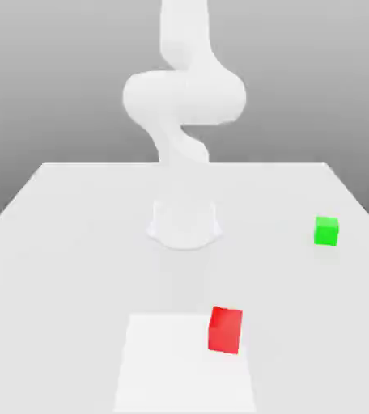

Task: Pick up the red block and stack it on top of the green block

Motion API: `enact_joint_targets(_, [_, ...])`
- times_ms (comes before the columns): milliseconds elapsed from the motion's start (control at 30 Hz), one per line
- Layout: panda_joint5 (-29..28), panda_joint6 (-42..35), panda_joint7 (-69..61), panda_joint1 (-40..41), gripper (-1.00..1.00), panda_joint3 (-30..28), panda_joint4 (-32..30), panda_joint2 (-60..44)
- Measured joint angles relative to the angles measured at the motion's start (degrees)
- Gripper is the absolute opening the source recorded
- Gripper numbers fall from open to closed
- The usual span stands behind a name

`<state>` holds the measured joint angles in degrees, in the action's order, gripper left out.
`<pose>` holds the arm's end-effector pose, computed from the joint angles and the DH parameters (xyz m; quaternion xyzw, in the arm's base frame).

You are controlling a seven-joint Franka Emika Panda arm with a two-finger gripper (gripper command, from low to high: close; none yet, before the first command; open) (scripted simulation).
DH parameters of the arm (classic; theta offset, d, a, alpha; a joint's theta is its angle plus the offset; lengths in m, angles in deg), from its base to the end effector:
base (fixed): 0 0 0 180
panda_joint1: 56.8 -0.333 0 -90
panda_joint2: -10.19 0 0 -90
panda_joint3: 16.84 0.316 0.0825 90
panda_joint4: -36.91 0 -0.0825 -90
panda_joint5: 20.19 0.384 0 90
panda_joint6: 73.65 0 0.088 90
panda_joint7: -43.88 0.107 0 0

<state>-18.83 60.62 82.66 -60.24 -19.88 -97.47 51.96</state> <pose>0.3756 -0.0038 0.6667 -0.8809 0.3116 -0.3244 0.1471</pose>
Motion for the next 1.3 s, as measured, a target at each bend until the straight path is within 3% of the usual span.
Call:
enact_joint_targets(267, [3.8, 8.1, -22.4, -10.9, 0.0, -8.1, -8.4, -13.8])
enact_joint_targets(567, [6.3, 17.0, -45.7, -19.3, 0.0, -11.9, -17.7, -28.9])
enact_joint_targets(900, [-0.8, 26.8, -60.8, -21.5, 0.0, -11.5, -26.1, -41.9])
enact_joint_targets(1133, [4.4, 32.5, -65.2, -20.8, 0.0, -9.4, -24.9, -48.7])
enact_joint_targets(1300, [9.3, 37.1, -68.7, -17.4, 0.0, -4.8, -24.4, -54.3])
